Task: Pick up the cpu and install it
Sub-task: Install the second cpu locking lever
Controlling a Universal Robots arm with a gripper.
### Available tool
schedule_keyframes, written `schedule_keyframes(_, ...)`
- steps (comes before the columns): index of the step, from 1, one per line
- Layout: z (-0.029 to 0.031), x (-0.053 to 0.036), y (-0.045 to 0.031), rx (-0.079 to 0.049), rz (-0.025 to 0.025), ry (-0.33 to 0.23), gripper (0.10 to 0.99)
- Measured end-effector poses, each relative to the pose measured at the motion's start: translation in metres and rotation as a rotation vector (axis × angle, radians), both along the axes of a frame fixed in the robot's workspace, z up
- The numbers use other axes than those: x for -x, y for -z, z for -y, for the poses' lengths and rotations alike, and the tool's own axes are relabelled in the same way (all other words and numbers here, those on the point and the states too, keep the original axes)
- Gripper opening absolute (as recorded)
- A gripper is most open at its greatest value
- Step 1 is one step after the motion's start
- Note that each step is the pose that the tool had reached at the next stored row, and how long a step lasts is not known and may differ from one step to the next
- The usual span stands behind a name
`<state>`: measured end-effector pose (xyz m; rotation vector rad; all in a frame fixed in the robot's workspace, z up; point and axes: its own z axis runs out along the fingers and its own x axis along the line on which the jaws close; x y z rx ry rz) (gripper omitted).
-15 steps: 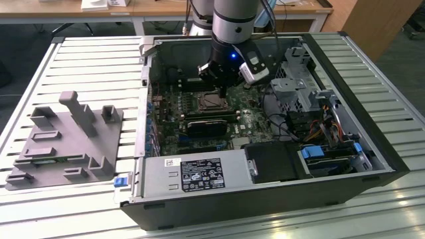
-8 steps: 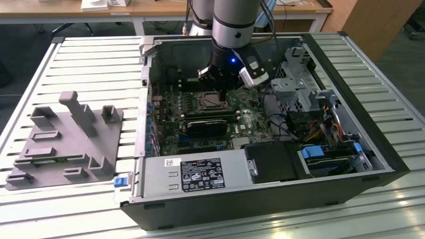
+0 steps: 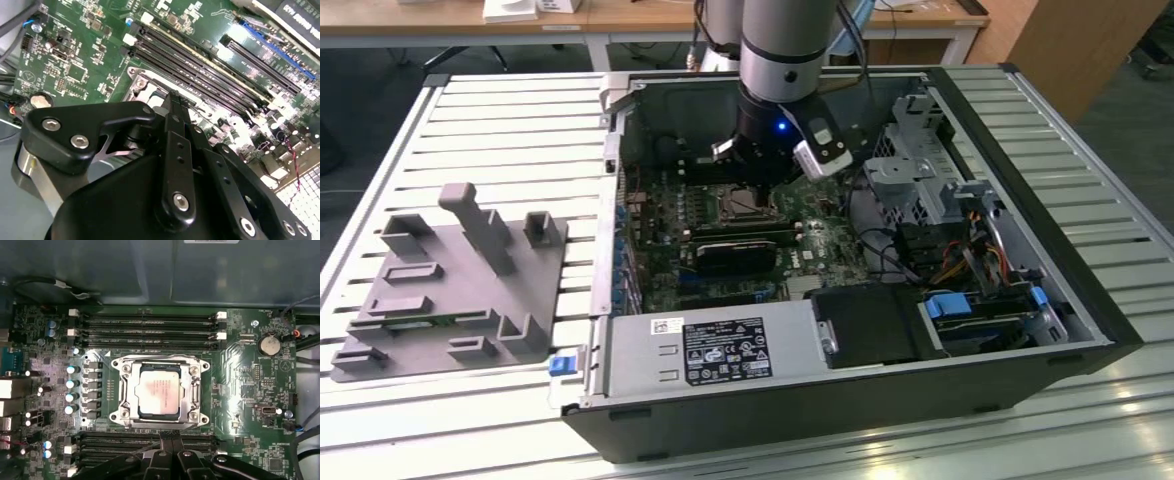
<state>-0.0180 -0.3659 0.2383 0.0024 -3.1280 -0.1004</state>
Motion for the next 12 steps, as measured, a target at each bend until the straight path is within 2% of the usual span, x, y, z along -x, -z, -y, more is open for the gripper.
schedule_keyframes(4,0.0024,0.0073,0.0001,-0.001,0.0000,0.000,0.106)
schedule_keyframes(8,0.0065,0.0088,0.0002,-0.001,0.0001,0.000,0.106)
schedule_keyframes(12,0.0073,0.0177,0.0004,-0.001,0.0000,0.000,0.106)
